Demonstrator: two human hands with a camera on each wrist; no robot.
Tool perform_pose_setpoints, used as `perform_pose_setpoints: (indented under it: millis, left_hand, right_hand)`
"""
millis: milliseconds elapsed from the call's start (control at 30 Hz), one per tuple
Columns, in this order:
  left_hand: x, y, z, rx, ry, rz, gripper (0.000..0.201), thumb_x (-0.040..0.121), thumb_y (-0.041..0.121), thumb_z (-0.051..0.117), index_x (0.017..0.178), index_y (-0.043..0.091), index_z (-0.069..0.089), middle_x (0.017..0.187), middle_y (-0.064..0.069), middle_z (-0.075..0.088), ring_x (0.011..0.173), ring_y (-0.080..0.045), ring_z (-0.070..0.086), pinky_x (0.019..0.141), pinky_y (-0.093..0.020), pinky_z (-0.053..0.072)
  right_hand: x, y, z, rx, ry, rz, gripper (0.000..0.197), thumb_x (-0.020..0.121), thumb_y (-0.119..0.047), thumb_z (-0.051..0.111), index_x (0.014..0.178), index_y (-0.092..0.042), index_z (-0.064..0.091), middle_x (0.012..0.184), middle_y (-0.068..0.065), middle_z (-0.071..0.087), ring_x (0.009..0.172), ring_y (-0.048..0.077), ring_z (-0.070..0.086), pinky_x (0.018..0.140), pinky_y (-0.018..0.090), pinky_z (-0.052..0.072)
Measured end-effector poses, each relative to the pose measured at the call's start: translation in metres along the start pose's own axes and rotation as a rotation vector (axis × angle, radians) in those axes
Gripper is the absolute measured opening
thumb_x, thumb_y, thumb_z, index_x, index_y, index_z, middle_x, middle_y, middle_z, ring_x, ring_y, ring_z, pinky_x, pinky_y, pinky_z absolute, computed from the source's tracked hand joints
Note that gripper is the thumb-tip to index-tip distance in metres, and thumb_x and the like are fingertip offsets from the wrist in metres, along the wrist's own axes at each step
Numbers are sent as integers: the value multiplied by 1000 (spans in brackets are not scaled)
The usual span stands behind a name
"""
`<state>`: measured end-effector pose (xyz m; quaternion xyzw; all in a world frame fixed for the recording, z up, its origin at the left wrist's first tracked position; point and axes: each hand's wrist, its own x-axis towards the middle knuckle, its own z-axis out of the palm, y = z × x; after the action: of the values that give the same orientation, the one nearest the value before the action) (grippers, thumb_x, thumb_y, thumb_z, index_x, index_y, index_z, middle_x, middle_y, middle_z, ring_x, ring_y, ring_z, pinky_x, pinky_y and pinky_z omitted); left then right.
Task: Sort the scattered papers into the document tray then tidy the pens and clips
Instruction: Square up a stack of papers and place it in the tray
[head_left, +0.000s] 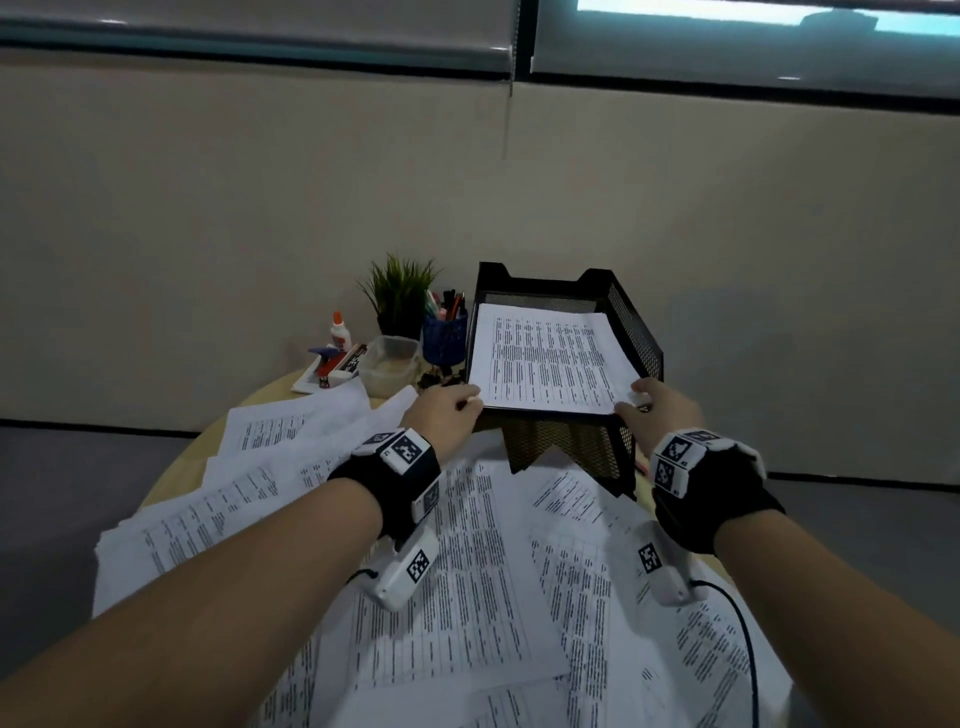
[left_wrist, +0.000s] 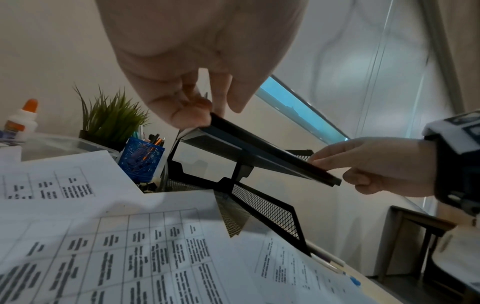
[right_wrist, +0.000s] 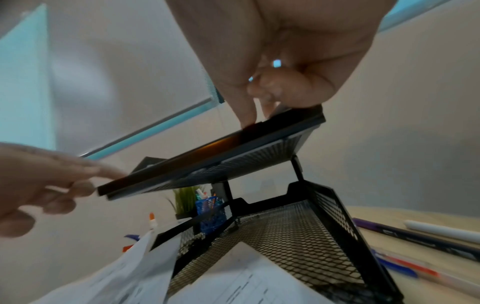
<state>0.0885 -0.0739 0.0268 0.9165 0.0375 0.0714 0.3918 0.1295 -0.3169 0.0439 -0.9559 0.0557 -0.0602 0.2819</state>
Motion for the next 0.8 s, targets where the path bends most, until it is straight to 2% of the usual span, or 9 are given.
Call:
perform_pose_setpoints:
  millis: [33,133,200,267,333,433,600,700,800]
  left_hand:
    - [-7,1,-2,-7,29,1,34,96,25,48,128,16,56,117,-6,62,106,-21,57,91,-31,47]
    - [-26,-4,-7,-87,40,-48,37,93,23,53,128,12,49,83,0,53,72,-15,53,71,-34,50]
    - [-40,-13,-7,-85,-54,-123,36,93,24,54,126,11,47,78,3,47,63,-12,48,64,-30,46]
    - [-57,-23,-7,-5,-217,-191,39,92,29,55,126,13,45,85,1,52,62,-13,48,59,-27,42]
    - [-75,-30,-8,92,-376,-229,44,92,35,55,129,14,44,104,-5,56,69,-15,52,58,-25,41]
    - [-100,-38,-10,208,-496,-254,47,92,39,53,130,14,44,125,-8,50,89,-17,53,67,-22,42]
    - [-146,-58,-18,355,-504,-288,27,91,39,53,108,18,50,108,-2,47,104,-21,56,82,-27,45]
    - [-174,-69,-23,409,-498,-294,42,91,38,53,126,14,51,114,-3,50,101,-17,53,80,-22,44]
    - [-194,-81,-27,444,-472,-290,54,89,41,53,138,20,42,137,-8,40,119,-22,46,98,-29,43]
  right_hand:
    - [-8,0,1,-10,39,-19,45,91,-29,58,133,-16,48,134,13,49,111,31,56,93,34,44]
    - [-34,-2,5,31,141,-51,47,89,-30,59,132,-17,45,137,12,38,111,32,53,89,35,43]
    - [-50,-2,10,78,140,-62,44,88,-29,59,128,-15,47,132,12,42,104,28,55,83,33,42]
    - [-66,2,19,106,92,-82,41,87,-29,60,123,-12,51,125,10,50,95,23,56,82,31,45]
    - [-84,8,31,115,17,-81,38,85,-30,61,119,-14,52,117,7,57,92,23,61,80,40,54]
    - [-109,13,45,86,-167,-17,36,87,-30,59,118,-14,49,109,5,56,93,27,62,79,46,55]
    - [-154,21,65,19,-527,79,46,86,-29,62,124,-13,41,105,7,58,92,24,62,82,39,55]
    - [-176,26,76,26,-589,50,58,85,-29,62,134,-11,35,107,5,55,92,20,57,75,29,48]
    - [-184,25,80,67,-568,70,64,86,-30,62,139,-9,33,128,10,52,109,25,55,87,30,46]
